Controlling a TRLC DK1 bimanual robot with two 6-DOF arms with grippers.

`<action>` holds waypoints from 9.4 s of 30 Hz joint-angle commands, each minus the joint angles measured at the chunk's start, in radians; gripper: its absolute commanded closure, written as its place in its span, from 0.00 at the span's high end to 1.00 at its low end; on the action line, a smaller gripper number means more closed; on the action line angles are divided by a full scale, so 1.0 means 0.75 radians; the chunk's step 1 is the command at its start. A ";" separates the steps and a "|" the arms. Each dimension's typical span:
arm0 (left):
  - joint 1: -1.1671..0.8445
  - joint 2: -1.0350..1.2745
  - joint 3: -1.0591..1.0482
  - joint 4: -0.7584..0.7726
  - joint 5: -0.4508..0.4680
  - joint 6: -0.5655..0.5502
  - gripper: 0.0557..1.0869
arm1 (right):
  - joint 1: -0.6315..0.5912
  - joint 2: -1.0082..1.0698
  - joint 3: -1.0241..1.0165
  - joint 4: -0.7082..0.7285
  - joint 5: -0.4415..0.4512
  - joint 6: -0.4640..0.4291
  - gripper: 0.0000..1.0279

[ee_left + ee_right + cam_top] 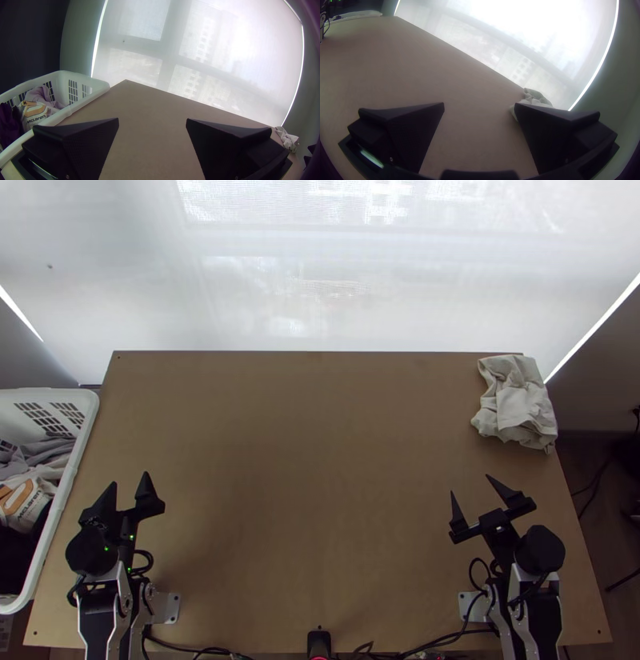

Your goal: Fold the t-shirt

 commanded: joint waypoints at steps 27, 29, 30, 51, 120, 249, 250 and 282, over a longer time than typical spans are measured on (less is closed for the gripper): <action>-0.001 0.000 0.002 0.000 0.000 0.000 0.95 | 0.000 0.000 0.000 0.000 0.000 0.000 0.95; -0.001 0.000 0.000 0.000 0.000 0.000 0.95 | 0.000 0.000 0.000 0.000 0.000 0.000 0.95; -0.001 0.000 0.000 0.000 0.000 0.000 0.95 | 0.000 0.000 0.000 0.000 0.000 0.000 0.95; -0.001 0.000 0.000 0.000 0.000 0.000 0.95 | 0.000 0.000 0.000 0.000 0.000 0.000 0.95; -0.316 0.045 0.115 0.047 -0.245 0.166 0.95 | 0.276 0.604 0.671 -0.139 0.925 0.753 0.95; 1.251 1.890 1.491 0.023 0.005 0.577 0.03 | 0.244 1.354 1.191 -0.728 0.612 0.796 0.95; 1.225 1.841 1.516 0.023 0.021 0.575 0.03 | 0.244 1.352 1.191 -0.728 0.612 0.796 0.95; 0.022 1.716 2.633 0.303 -0.036 0.352 0.03 | 0.217 1.207 1.172 -0.850 0.606 0.794 0.95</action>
